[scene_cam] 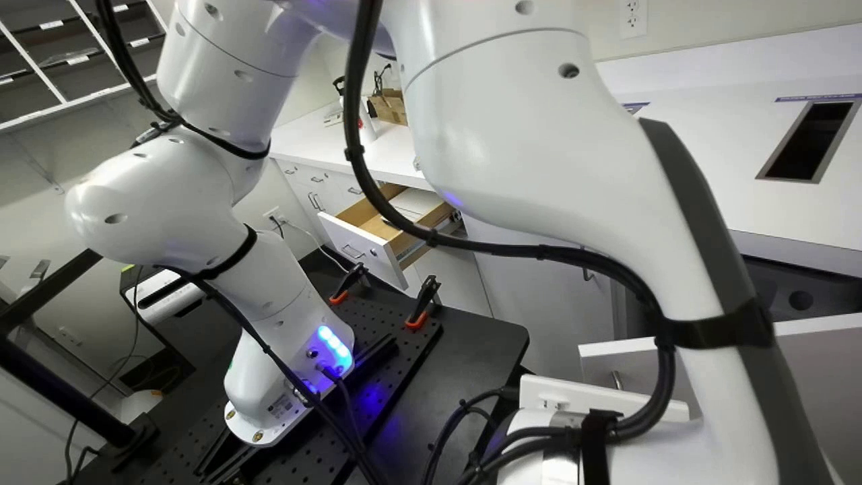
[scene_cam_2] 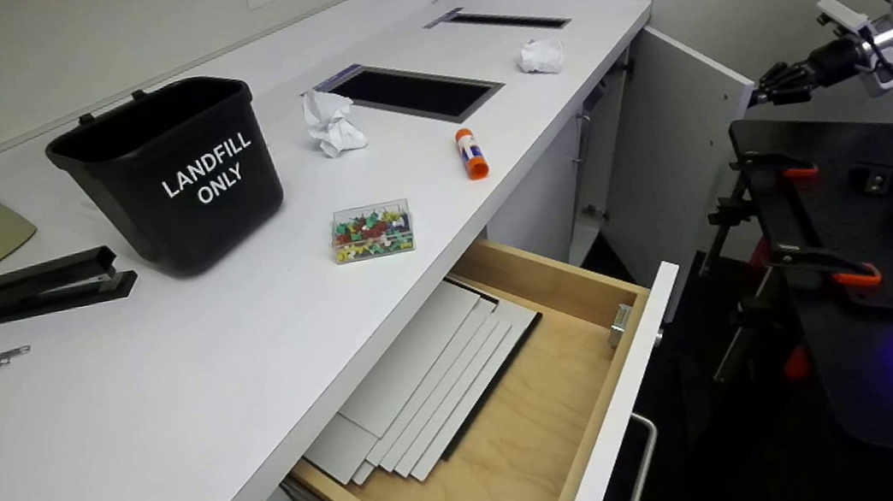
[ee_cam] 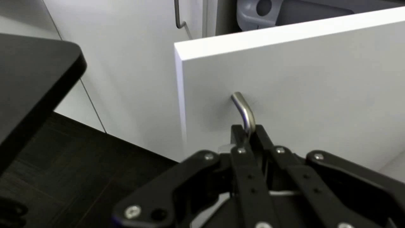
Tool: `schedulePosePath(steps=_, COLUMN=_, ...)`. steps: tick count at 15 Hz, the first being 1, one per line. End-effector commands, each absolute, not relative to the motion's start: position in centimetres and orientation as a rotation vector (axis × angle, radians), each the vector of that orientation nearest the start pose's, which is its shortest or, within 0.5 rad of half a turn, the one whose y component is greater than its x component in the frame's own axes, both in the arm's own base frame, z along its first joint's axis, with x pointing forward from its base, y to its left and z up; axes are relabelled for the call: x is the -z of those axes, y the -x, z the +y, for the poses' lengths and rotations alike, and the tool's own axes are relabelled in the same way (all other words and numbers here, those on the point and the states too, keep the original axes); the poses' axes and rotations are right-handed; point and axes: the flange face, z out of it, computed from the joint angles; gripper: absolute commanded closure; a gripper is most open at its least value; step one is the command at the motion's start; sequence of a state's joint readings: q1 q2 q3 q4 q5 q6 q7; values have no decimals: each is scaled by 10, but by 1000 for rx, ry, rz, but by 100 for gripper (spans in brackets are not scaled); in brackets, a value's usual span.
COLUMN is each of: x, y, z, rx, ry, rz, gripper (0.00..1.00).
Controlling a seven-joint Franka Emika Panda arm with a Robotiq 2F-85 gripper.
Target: Open the drawer that's nearest to the wall
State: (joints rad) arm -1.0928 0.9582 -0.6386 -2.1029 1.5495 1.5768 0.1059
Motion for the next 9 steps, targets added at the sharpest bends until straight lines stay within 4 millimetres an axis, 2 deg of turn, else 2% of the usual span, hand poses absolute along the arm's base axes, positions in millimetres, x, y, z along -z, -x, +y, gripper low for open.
schedulePosePath(steps=1, x=-9, y=51, z=-487, rx=23, ry=195, rz=2196, gripper=98)
schedulePosePath(steps=2, x=-14, y=53, z=-491, rx=25, ry=208, rz=2204, gripper=98)
schedulePosePath(steps=3, x=-19, y=54, z=-495, rx=26, ry=226, rz=2210, gripper=65)
schedulePosePath(steps=5, x=-30, y=49, z=-497, rx=-2, ry=289, rz=2257, gripper=59)
schedulePosePath(steps=9, x=-61, y=37, z=-487, rx=-57, ry=467, rz=2428, gripper=29)
